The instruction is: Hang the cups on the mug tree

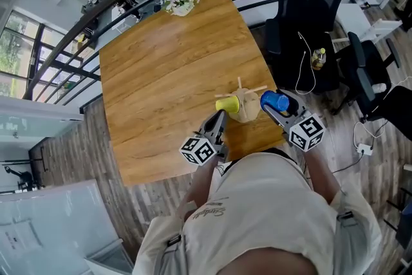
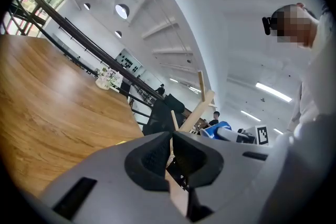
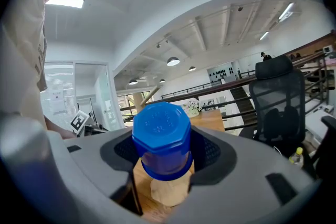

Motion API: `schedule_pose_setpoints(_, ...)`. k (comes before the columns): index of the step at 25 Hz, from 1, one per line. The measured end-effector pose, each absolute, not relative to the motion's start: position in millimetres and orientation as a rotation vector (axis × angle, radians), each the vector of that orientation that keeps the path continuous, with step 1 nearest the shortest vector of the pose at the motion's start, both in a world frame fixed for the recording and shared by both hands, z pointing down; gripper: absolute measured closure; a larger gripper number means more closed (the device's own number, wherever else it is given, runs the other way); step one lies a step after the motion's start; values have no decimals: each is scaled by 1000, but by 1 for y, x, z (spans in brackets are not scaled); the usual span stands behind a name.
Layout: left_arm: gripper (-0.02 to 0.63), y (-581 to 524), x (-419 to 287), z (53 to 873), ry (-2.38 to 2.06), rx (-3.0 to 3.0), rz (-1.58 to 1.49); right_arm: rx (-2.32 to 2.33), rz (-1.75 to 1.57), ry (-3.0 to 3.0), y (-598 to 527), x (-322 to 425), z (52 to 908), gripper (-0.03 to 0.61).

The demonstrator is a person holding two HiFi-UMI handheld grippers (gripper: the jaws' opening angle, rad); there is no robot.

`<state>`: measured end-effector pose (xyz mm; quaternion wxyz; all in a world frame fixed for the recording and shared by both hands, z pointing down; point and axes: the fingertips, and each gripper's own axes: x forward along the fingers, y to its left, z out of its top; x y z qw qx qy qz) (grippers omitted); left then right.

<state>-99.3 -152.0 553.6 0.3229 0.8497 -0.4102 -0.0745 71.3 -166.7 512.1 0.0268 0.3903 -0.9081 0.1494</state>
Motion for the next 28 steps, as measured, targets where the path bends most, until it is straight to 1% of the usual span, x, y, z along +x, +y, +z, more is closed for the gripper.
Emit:
schedule_pose_setpoints(11,588,-155,-98,554,-1135,2235,-158,1121,594,-2747,-188,72,560,319)
schedule_pose_setpoints(28,588,-159,-104,566,-1260,2169,-101,892,854,-2700,-212,45,631,318)
